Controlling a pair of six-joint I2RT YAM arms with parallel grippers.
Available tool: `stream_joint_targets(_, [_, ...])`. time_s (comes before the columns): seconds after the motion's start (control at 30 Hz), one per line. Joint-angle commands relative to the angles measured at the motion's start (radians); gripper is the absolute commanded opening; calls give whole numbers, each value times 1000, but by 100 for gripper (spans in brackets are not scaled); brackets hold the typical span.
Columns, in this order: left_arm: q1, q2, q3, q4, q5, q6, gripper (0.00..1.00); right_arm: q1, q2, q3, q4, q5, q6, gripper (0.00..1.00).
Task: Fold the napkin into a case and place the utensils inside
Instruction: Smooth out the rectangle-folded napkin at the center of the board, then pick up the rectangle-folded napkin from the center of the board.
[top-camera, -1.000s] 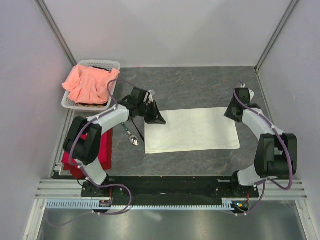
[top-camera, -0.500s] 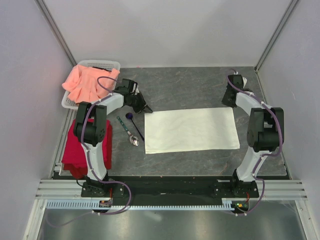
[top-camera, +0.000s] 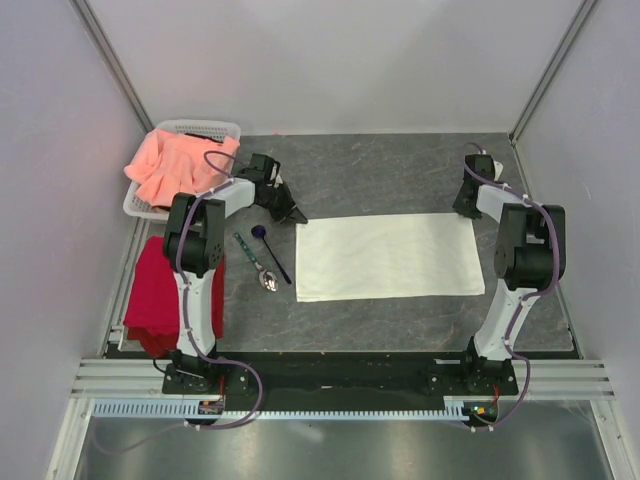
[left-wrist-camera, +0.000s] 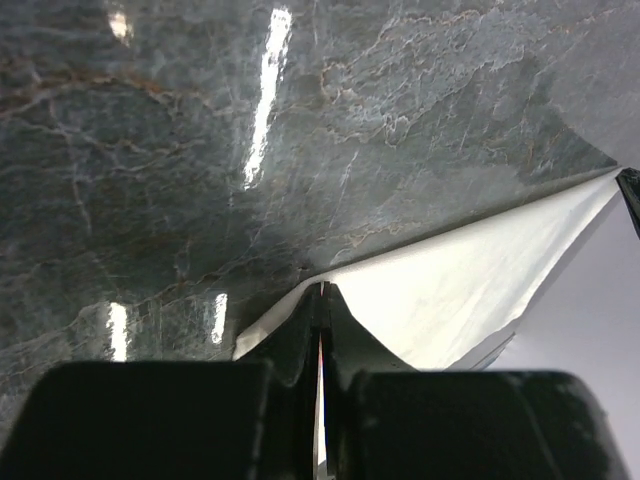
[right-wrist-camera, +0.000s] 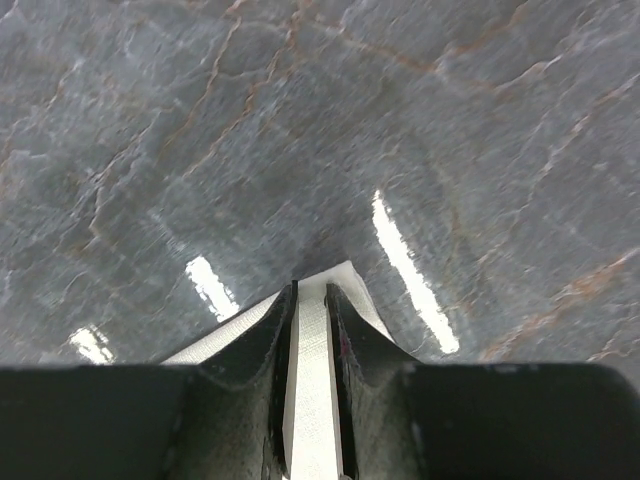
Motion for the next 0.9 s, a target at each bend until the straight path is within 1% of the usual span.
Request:
stream_joint_targets(0.0, [-26, 18, 68, -60, -49, 44, 2, -13, 31, 35, 11, 87, -59, 24])
stream_joint_targets(0.07, [-39, -17, 94, -81, -56, 53, 3, -3, -1, 35, 4, 98, -64, 24])
stream_joint_targets(0.13, [-56, -61, 85, -95, -88, 73, 7, 34, -51, 35, -12, 154, -76, 30])
stream_joint_targets(0.17, [-56, -128, 72, -95, -99, 76, 13, 48, -67, 47, -50, 182, -86, 33])
stream_joint_targets(0.2, [-55, -162, 56, -96, -116, 78, 15, 62, -79, 58, -78, 209, -84, 40])
stream_joint_targets(0.23, [-56, -205, 21, -96, -125, 81, 18, 73, -108, 69, -104, 246, -84, 42])
stream_joint_targets(0.27, [-56, -245, 3, -96, -134, 87, 23, 108, -122, 88, -158, 262, -83, 45])
stream_joint_targets(0.3, [-56, -329, -35, -98, -156, 99, 25, 120, -139, 93, -181, 280, -83, 53])
stream_joint_targets(0.33, [-56, -371, -56, -96, -162, 106, 27, 144, -171, 96, -204, 302, -79, 57])
stream_joint_targets(0.37, [-55, -409, -74, -98, -165, 113, 30, 155, -188, 95, -247, 309, -78, 63])
stream_joint_targets(0.4, [-55, -489, -112, -104, -164, 127, 30, 168, -206, 92, -268, 317, -63, 66])
stream_joint_targets(0.43, [-55, -526, -132, -109, -165, 135, 30, 197, -244, 75, -285, 302, -63, 68])
stream_joint_targets(0.47, [-56, -569, -157, -107, -168, 139, 31, 215, -265, 60, -289, 282, -63, 74])
stream_joint_targets(0.53, [-55, -665, -224, -107, -158, 149, 33, 243, -324, 5, -284, 253, -61, 78])
stream_joint_targets(0.57, [-55, -687, -241, -104, -139, 152, 33, 241, -340, -11, -287, 237, -52, 79])
stream_joint_targets(0.6, [-55, -704, -273, -104, -95, 150, 33, 241, -355, -29, -289, 233, -47, 85])
stream_joint_targets(0.7, [-67, -749, -318, -99, -38, 146, 32, 234, -386, -69, -281, 224, -47, 91])
stream_joint_targets(0.77, [-90, -747, -327, -95, -32, 145, 31, 189, -380, -78, -290, 214, -56, 91])
stream_joint_targets(0.8, [-123, -740, -329, -90, -29, 149, 31, 165, -378, -83, -292, 170, -55, 91])
stream_joint_targets(0.83, [-145, -727, -327, -74, -26, 149, 31, 102, -374, -94, -290, 127, -55, 91])
stream_joint_targets(0.87, [-167, -682, -323, -67, -23, 136, 31, 85, -371, -98, -289, 87, -55, 90])
